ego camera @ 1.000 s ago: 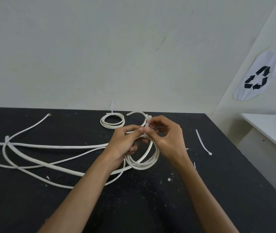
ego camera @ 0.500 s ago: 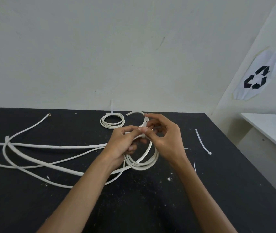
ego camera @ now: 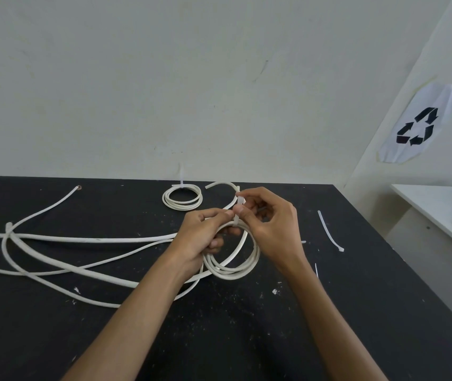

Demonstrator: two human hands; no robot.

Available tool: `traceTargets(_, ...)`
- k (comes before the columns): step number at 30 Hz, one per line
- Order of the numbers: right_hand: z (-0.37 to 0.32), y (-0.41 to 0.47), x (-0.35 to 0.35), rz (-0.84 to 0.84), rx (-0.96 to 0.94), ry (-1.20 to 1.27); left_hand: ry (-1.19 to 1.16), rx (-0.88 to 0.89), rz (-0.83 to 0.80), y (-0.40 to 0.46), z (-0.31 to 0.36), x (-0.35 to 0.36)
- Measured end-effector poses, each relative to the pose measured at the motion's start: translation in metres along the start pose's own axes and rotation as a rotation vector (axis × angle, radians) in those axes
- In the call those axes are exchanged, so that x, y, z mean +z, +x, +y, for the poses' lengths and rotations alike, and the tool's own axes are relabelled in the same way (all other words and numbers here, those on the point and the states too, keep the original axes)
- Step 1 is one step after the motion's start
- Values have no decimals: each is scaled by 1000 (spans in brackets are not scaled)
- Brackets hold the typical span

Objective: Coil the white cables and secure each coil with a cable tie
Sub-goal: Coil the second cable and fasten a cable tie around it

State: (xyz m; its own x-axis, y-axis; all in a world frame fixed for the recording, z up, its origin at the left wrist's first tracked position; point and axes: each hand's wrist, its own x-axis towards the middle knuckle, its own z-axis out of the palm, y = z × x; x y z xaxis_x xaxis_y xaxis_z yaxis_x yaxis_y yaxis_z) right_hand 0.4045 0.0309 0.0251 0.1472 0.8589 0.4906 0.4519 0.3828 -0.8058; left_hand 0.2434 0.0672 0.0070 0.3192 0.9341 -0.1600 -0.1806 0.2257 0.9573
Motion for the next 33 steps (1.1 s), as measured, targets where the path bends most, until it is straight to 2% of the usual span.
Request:
traceTargets(7, 3, 1, -2, -6, 40, 21, 11, -3, -2, -3, 1, 1)
traceTargets(15, -6, 4, -13, -119, 233, 247, 18, 10, -1, -2, -2, -1)
traceTargets(21, -7, 4, -18, -135, 382, 364, 9, 9, -6, -2, -2, -2)
traceTargets(27, -7, 3, -19, -112, 364, 361, 4, -16, -26, 0, -5, -3)
traceTargets(33, -10, 7, -22, -126, 312, 233, -86, -144, -105, 1, -5, -9)
